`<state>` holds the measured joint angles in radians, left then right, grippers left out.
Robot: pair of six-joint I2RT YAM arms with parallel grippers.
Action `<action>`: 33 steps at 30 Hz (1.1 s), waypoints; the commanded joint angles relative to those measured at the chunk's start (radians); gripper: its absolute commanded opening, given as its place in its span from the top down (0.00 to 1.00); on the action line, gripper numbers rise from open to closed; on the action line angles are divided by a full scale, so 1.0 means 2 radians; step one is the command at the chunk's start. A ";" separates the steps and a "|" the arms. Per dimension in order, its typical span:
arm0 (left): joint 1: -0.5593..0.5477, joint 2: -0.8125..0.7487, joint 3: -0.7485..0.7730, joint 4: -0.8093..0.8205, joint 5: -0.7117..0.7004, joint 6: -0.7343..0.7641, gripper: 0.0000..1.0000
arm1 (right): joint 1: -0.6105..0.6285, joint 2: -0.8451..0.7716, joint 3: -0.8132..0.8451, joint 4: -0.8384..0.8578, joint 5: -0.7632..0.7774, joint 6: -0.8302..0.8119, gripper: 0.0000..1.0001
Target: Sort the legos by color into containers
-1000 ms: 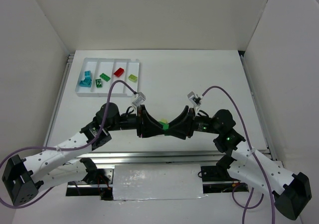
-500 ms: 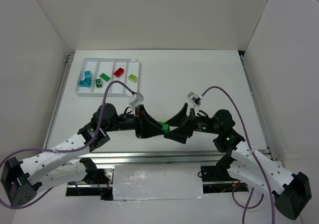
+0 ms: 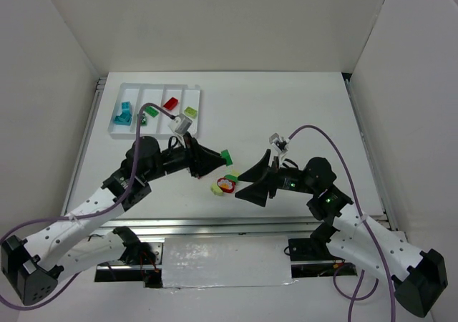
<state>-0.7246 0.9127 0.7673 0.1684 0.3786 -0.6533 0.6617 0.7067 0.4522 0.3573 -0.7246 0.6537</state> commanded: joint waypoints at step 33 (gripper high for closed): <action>0.337 0.566 0.469 -0.346 -0.455 -0.075 0.95 | 0.011 -0.037 -0.024 -0.120 0.057 -0.048 0.00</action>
<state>-0.0536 2.0335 1.6669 -0.4751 -0.4969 -0.7734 0.6720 0.6289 0.4034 0.0807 -0.5949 0.5743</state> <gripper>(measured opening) 0.434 0.996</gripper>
